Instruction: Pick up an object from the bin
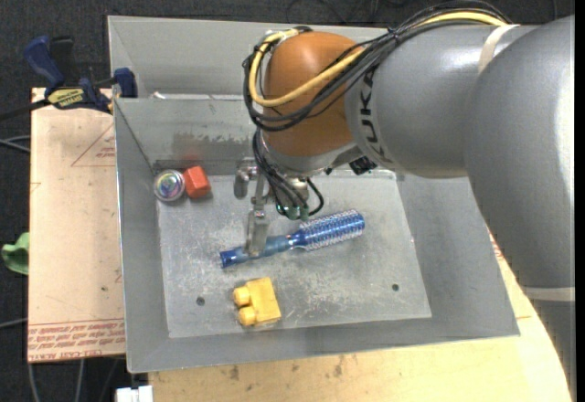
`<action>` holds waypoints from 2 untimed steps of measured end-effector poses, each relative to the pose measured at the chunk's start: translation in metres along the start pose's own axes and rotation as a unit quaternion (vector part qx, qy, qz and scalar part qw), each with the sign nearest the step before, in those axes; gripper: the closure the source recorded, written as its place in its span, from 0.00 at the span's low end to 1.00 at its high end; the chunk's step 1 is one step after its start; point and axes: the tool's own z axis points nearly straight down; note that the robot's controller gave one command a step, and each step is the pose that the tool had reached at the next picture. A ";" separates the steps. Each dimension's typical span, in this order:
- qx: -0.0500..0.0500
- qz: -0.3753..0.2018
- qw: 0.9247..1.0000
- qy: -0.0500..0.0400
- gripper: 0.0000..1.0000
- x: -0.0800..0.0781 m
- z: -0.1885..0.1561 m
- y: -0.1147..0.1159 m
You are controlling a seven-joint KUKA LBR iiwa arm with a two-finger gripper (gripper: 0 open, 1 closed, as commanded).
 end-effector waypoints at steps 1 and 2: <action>0.001 0.059 0.998 0.000 0.00 0.020 0.087 -0.063; -0.001 0.057 0.998 -0.004 1.00 0.017 0.082 -0.059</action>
Offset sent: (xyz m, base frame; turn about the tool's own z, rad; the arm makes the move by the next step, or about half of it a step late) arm -0.0183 -0.0600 -0.0824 0.1137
